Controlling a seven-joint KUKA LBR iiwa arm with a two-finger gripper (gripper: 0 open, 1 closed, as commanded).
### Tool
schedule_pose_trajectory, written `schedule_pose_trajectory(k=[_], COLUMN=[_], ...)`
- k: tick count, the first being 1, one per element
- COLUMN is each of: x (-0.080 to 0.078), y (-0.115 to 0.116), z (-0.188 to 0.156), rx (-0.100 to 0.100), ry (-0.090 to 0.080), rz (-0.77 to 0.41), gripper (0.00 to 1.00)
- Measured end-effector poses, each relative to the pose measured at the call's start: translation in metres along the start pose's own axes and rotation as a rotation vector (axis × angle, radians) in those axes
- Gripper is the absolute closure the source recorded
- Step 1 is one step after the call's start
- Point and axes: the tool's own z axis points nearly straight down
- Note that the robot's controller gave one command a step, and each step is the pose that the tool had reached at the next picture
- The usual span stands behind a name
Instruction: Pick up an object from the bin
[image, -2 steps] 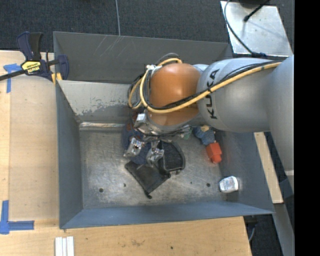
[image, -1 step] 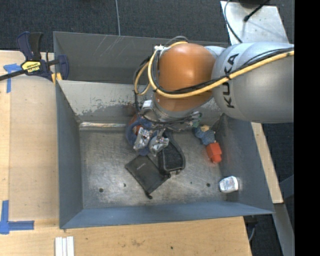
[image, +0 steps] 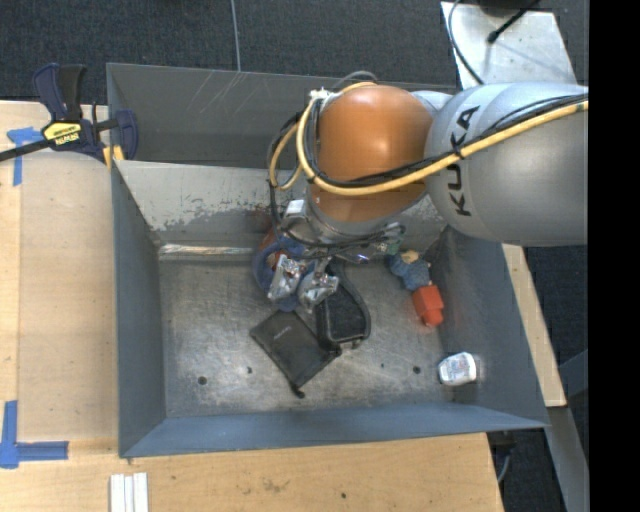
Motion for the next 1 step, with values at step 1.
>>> schedule_pose_trajectory(k=[1], x=[0.0007], y=[0.0019], z=[0.0008], rx=[-0.001], ry=[0.002], rz=[0.002], gripper=[1.0])
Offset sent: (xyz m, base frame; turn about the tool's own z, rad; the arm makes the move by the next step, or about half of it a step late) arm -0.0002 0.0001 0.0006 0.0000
